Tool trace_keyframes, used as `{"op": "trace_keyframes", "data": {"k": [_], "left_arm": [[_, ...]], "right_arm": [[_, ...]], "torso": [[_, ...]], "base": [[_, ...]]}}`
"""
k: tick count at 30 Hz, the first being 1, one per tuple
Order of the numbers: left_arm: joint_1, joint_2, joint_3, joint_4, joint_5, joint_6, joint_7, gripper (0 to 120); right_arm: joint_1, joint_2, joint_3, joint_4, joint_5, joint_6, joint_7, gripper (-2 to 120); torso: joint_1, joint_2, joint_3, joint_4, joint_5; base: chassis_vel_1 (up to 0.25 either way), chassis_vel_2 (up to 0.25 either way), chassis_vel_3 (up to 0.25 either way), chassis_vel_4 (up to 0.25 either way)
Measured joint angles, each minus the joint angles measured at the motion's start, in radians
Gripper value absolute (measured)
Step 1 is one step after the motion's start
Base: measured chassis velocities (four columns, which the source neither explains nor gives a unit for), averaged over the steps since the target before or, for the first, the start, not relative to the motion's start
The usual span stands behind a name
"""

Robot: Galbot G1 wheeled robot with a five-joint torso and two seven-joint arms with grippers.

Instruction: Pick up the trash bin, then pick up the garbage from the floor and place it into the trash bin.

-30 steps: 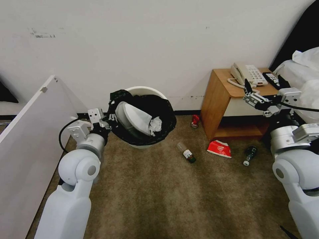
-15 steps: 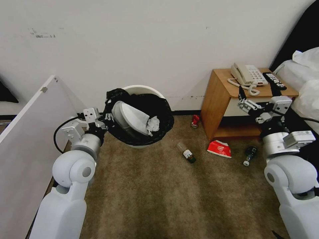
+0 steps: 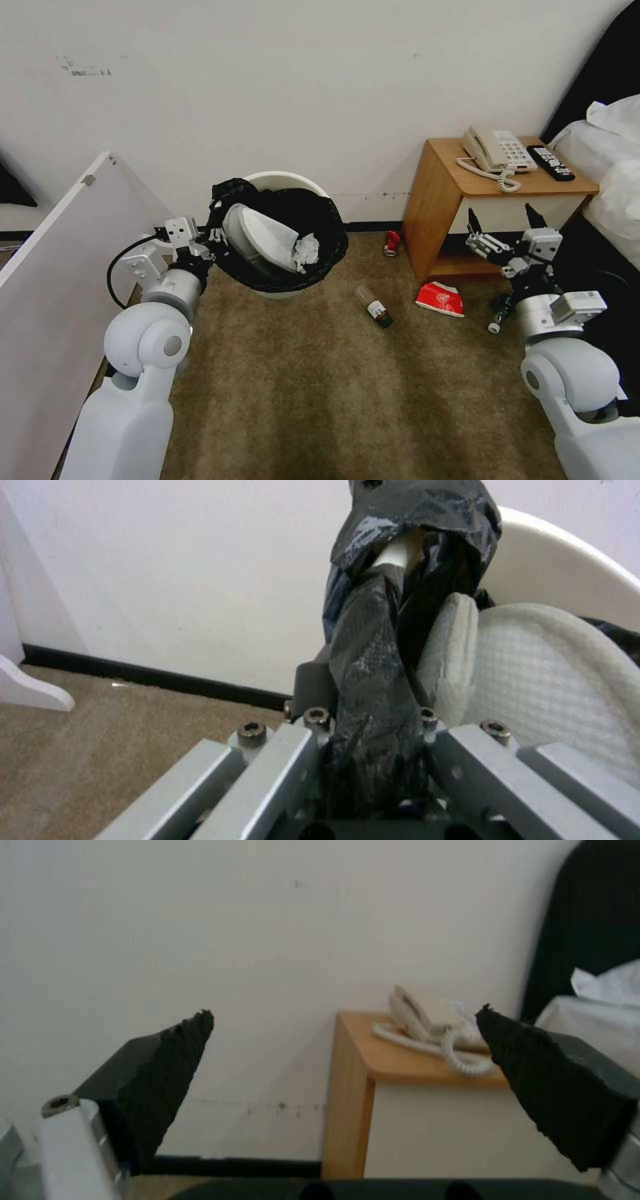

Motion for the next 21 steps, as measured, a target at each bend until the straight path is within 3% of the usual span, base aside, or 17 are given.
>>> {"op": "trace_keyframes", "data": {"k": [7, 21], "left_arm": [[0.000, 0.004, -0.001, -0.007, -0.016, 0.002, -0.007, 4], [0.003, 0.005, 0.000, -0.009, -0.025, 0.004, -0.010, 4]], "right_arm": [[-0.009, 0.012, -0.010, -0.024, 0.086, -0.055, 0.020, 100], [-0.024, 0.025, -0.028, -0.074, 0.069, -0.063, -0.002, 100]], "torso": [[0.000, 0.000, 0.000, 0.0000, 0.0000], [0.000, 0.000, 0.000, -0.0001, 0.0000]], "base": [[0.000, 0.000, 0.000, 0.000], [0.000, 0.000, 0.000, 0.000]]}}
